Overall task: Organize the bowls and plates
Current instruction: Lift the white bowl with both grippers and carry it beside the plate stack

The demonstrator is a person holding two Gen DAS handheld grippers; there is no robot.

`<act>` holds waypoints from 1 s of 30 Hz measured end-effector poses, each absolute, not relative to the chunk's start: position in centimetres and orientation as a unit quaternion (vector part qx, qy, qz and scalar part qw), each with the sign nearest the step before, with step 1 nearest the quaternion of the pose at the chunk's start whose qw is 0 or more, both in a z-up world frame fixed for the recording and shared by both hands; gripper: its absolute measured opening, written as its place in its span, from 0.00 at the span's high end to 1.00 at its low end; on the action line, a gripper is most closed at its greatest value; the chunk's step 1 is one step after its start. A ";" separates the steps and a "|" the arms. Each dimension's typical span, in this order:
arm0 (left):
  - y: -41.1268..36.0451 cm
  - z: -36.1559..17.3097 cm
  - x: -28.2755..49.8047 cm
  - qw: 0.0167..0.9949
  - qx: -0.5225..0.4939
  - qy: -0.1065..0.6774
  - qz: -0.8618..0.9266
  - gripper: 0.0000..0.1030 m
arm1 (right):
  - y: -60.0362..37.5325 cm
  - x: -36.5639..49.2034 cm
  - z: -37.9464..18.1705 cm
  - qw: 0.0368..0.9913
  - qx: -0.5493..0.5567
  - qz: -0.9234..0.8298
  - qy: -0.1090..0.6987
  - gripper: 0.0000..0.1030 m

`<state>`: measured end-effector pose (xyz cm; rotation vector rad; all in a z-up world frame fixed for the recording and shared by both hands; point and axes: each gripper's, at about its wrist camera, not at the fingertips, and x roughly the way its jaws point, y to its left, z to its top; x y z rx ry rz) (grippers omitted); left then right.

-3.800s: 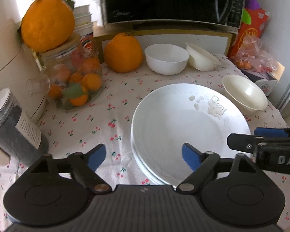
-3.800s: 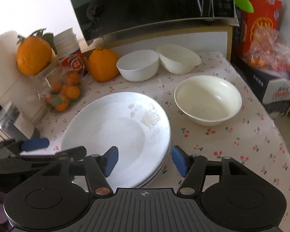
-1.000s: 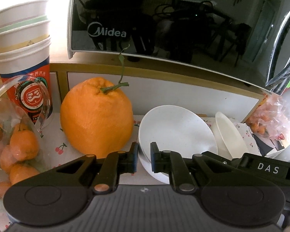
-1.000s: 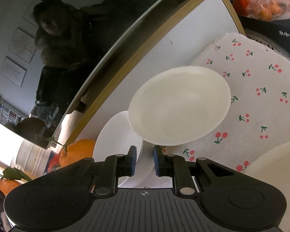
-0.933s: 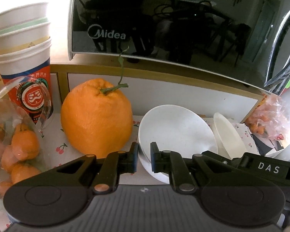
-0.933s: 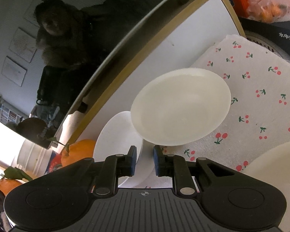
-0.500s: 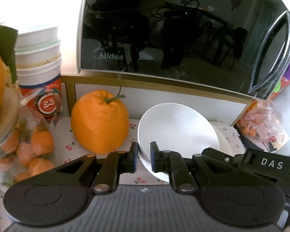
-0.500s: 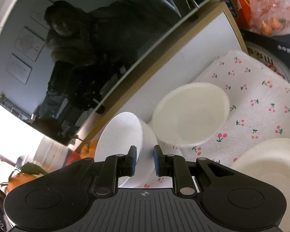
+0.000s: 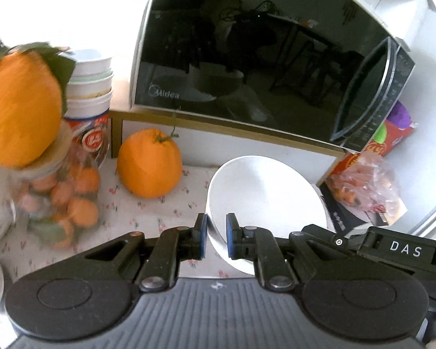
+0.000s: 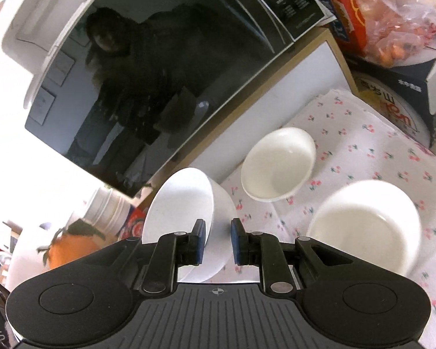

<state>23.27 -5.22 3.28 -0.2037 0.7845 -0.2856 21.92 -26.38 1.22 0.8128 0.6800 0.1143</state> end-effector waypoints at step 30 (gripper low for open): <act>-5.3 -0.2 9.7 0.873 -0.126 0.418 -0.217 0.88 | -29.5 5.8 -0.7 0.849 0.353 0.007 0.393 0.82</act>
